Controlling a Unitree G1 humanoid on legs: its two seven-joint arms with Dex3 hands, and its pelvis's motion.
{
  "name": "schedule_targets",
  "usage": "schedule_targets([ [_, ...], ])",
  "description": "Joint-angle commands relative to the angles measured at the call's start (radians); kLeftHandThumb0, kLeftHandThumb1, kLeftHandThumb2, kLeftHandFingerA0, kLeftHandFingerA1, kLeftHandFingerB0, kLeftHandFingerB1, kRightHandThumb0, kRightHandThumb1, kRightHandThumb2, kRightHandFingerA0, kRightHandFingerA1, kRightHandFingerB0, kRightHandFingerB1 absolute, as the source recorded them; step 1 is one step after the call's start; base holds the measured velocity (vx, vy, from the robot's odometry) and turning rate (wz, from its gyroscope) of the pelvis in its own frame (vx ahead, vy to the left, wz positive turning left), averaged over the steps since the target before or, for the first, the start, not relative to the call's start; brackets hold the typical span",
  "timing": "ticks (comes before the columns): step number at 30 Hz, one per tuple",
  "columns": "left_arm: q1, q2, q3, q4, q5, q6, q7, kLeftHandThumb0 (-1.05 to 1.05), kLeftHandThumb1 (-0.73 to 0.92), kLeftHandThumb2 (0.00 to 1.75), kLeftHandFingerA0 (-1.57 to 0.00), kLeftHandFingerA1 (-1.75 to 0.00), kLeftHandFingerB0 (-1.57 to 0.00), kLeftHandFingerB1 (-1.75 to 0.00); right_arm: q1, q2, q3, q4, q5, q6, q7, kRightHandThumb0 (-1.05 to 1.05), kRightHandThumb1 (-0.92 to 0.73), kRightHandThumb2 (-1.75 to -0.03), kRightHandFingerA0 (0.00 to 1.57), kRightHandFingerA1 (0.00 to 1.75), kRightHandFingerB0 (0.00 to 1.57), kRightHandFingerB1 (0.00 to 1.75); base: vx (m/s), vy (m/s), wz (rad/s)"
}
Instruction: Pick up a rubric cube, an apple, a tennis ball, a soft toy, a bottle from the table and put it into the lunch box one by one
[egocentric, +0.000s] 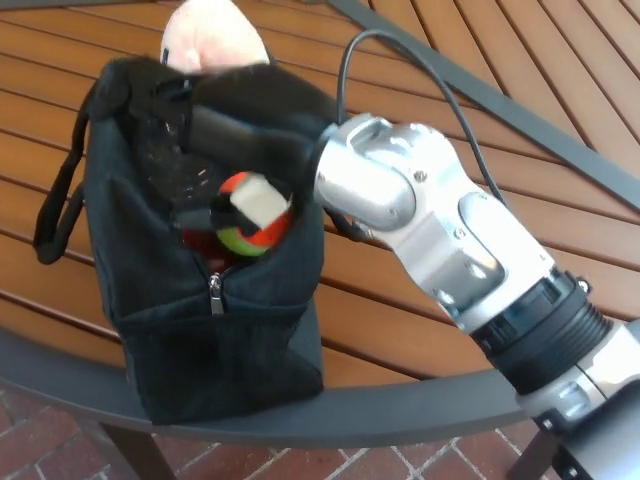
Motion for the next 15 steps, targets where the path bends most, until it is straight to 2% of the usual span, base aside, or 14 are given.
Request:
schedule_targets([
  [1, 0.005, 0.001, 0.006, 0.005, -0.001, -0.026, -0.006, 0.08, 0.54, 1.01, -1.02, -1.16, -0.93, -0.96, 0.012, -0.025, 0.028, -0.028, 0.013, -0.097, -0.028, -0.48, -0.65, -0.62, 0.64, 1.03, 0.78, 0.90, 0.00, 0.000, 0.00],
  [2, 0.006, 0.002, 0.005, 0.010, 0.001, -0.041, -0.006, 0.07, 0.54, 1.03, -1.04, -1.18, -0.95, -0.99, 0.004, -0.027, 0.028, -0.035, 0.016, -0.109, -0.031, -0.50, -0.47, -0.96, 0.72, 1.02, 0.77, 0.93, 0.00, 0.000, 0.00],
  [3, 0.006, 0.002, 0.005, 0.012, 0.002, -0.048, -0.007, 0.07, 0.54, 1.03, -1.04, -1.18, -0.95, -0.99, 0.000, -0.028, 0.028, -0.038, 0.018, -0.114, -0.034, -0.50, -0.47, -0.96, 0.72, 1.02, 0.77, 0.93, 0.00, 0.000, 0.00],
  [4, 0.006, 0.000, 0.006, 0.011, -0.002, -0.043, -0.011, 0.06, 0.54, 1.04, -1.03, -1.20, -0.94, -1.00, -0.006, -0.028, 0.024, -0.051, 0.026, -0.102, -0.017, -0.46, -0.61, -0.63, 0.67, 1.27, 0.77, 0.94, 0.00, 0.000, 0.00],
  [7, 0.003, -0.002, 0.017, 0.027, -0.017, -0.050, -0.025, 0.08, 0.53, 1.04, -1.06, -1.20, -0.95, -1.00, -0.027, -0.025, 0.007, -0.094, 0.056, -0.079, 0.023, -0.45, -0.60, -0.63, 0.69, 1.24, 0.77, 0.91, 0.00, 0.000, 0.00],
  [8, 0.003, 0.003, 0.015, 0.032, -0.009, -0.052, -0.021, 0.07, 0.52, 1.07, -1.05, -1.20, -0.96, -1.00, -0.035, -0.024, -0.001, -0.108, 0.068, -0.072, 0.034, -0.47, -0.61, -0.64, 0.63, 1.26, 0.73, 0.94, 0.00, 0.000, 0.00],
  [10, 0.002, 0.013, 0.008, 0.039, 0.010, -0.055, -0.012, 0.09, 0.49, 1.11, -1.04, -1.18, -0.97, -0.99, -0.052, -0.017, -0.020, -0.133, 0.092, -0.057, 0.048, -0.44, -0.60, -0.68, 0.61, 1.32, 0.71, 0.97, 0.00, 0.000, 0.00],
  [13, 0.003, 0.020, 0.004, 0.052, 0.016, -0.050, -0.009, 0.08, 0.51, 1.08, -1.05, -1.17, -0.97, -0.99, -0.080, 0.012, -0.050, -0.170, 0.128, -0.016, 0.065, -0.44, -0.59, -0.67, 0.62, 1.30, 0.70, 0.97, 0.00, 0.000, 0.00],
  [14, 0.000, 0.025, -0.001, 0.057, 0.023, -0.046, -0.006, 0.07, 0.50, 1.07, -1.03, -1.16, -0.95, -0.97, -0.096, 0.021, -0.059, -0.180, 0.140, 0.001, 0.076, -0.46, -0.62, -0.63, 0.61, 1.15, 0.69, 0.93, 0.00, 0.000, 0.00],
  [15, -0.002, 0.028, -0.004, 0.060, 0.029, -0.043, -0.003, 0.07, 0.50, 1.07, -1.03, -1.16, -0.95, -0.97, -0.106, 0.026, -0.064, -0.186, 0.147, 0.012, 0.083, -0.46, -0.62, -0.63, 0.61, 1.15, 0.69, 0.93, 0.00, 0.000, 0.00],
])
